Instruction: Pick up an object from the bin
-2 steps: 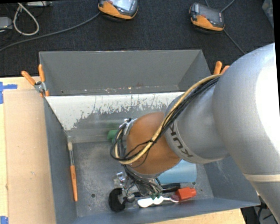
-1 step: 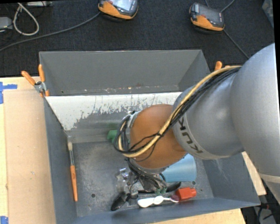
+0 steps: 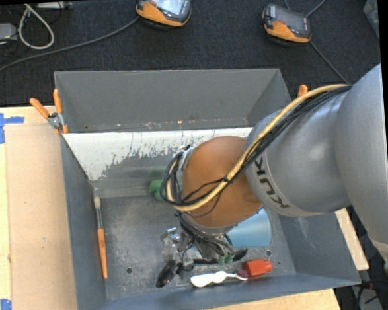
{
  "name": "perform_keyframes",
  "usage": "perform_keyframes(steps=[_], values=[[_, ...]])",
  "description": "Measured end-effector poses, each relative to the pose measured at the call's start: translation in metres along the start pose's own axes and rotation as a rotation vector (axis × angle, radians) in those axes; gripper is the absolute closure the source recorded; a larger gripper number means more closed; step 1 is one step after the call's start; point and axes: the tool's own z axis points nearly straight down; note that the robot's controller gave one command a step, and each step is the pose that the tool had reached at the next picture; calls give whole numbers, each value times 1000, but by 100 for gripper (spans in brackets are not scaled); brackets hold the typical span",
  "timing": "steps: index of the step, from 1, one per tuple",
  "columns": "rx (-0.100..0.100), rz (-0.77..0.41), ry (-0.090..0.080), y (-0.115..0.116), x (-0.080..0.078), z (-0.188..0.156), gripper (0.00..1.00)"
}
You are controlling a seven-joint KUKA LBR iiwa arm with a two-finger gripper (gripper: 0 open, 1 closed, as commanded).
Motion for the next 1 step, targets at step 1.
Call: perform_keyframes(steps=[1], values=[[0,2,1,0,0,-10,100]])
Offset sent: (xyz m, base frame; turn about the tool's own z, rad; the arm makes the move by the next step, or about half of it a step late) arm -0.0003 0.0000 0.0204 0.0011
